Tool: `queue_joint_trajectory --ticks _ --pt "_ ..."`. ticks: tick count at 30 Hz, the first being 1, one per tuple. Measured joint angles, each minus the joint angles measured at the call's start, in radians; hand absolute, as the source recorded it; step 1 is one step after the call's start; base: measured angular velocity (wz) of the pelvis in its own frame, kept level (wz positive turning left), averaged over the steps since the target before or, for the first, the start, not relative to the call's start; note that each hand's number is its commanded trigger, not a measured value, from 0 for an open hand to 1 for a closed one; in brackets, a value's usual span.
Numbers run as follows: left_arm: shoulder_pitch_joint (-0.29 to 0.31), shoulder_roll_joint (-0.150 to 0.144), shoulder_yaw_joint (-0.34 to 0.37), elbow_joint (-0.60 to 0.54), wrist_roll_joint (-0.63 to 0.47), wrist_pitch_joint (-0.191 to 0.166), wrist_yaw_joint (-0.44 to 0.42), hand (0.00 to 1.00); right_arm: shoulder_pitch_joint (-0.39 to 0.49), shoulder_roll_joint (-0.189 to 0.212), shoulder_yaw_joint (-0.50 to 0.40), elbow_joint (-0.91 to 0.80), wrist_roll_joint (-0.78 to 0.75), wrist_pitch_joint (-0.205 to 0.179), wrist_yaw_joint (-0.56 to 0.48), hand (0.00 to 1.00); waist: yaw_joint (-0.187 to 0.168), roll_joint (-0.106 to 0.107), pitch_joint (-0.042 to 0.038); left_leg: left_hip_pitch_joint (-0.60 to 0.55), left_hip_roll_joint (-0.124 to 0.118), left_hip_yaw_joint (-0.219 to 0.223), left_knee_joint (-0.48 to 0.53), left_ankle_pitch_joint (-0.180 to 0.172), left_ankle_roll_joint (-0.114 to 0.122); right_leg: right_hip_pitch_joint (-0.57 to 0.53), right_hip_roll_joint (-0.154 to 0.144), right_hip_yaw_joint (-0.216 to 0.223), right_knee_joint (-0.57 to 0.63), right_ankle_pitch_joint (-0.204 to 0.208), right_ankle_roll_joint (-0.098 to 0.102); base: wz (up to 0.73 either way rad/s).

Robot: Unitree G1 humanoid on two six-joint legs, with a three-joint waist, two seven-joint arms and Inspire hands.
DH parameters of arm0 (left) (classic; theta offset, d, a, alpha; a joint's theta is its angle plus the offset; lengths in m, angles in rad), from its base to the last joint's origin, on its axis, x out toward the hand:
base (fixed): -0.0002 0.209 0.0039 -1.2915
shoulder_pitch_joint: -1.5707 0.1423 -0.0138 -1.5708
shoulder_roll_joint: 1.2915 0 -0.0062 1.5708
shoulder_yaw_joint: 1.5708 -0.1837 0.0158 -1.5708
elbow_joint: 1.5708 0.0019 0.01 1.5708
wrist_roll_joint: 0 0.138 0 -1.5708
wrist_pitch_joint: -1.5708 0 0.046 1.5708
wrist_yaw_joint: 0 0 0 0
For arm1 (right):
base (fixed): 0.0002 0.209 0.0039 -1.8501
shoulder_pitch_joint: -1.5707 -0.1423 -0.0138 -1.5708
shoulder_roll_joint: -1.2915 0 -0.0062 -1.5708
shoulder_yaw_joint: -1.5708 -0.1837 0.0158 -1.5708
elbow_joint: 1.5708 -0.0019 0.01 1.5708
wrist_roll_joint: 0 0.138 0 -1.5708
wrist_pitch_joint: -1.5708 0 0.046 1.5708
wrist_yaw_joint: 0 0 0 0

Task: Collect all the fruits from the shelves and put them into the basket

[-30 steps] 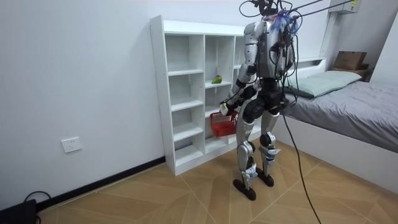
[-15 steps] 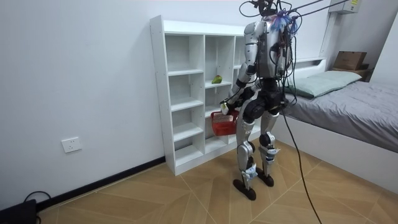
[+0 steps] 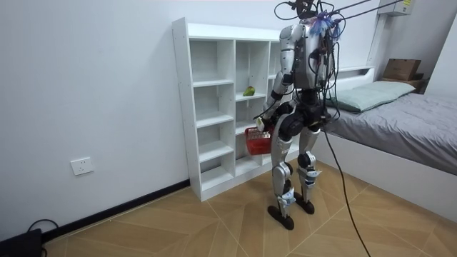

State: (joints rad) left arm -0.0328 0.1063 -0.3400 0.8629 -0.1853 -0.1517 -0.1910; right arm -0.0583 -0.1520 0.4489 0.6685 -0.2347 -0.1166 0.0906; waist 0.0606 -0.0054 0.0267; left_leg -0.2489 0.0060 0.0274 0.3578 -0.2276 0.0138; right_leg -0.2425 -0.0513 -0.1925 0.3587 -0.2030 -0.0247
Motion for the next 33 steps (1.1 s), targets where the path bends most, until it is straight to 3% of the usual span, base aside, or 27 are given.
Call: queue_joint_trajectory --ticks 2,3,4,5,18,33 --pt "0.0 0.0 0.0 0.0 0.002 0.0 0.0 1.0 0.0 0.002 0.003 0.0 -0.006 0.0 0.0 1.0 0.0 0.0 0.0 0.0 0.0 0.0 0.002 0.0 0.0 0.0 0.0 0.0 0.0 0.0 0.0 0.0" --pt "0.0 0.0 0.0 0.0 0.002 0.0 0.0 1.0 0.0 0.003 0.003 0.0 -0.008 0.0 0.0 0.87 0.001 0.0 0.0001 0.0 -0.001 0.0 0.002 0.0 0.0 0.0 -0.001 -0.001 0.0 0.0 0.0 0.0" --pt "0.0 0.001 0.0 0.0 0.001 0.0 -0.001 1.0 0.0 0.003 0.003 0.0 -0.007 0.0 0.0 0.51 0.001 0.0 0.0002 0.0 -0.001 0.0 0.002 0.0 0.0 0.0 -0.001 -0.001 0.0 0.0 0.0 0.0" --pt "0.0 0.001 0.0 0.0 0.001 0.0 -0.001 1.0 0.0 0.003 0.003 0.0 -0.007 0.0 0.0 0.0 0.001 -0.001 0.0003 0.0 -0.001 0.0 0.002 0.001 0.001 0.0 -0.001 0.0 0.0 0.0 0.0 0.0" --pt "-0.011 0.002 -0.044 -0.001 -0.082 0.0 -0.034 1.0 -0.021 0.034 0.004 0.084 -0.011 -0.001 0.025 0.0 -0.002 -0.004 0.0031 -0.005 0.002 0.001 0.009 0.001 0.002 0.003 -0.002 -0.002 -0.014 0.001 0.0 0.0" --pt "-0.036 0.006 -0.079 -0.008 -0.137 -0.001 -0.055 1.0 -0.021 0.036 0.02 0.106 -0.01 -0.001 0.037 0.0 -0.003 -0.001 0.0025 0.003 0.002 0.0 0.002 0.001 0.002 0.014 0.001 -0.006 -0.015 0.001 0.0 0.0"
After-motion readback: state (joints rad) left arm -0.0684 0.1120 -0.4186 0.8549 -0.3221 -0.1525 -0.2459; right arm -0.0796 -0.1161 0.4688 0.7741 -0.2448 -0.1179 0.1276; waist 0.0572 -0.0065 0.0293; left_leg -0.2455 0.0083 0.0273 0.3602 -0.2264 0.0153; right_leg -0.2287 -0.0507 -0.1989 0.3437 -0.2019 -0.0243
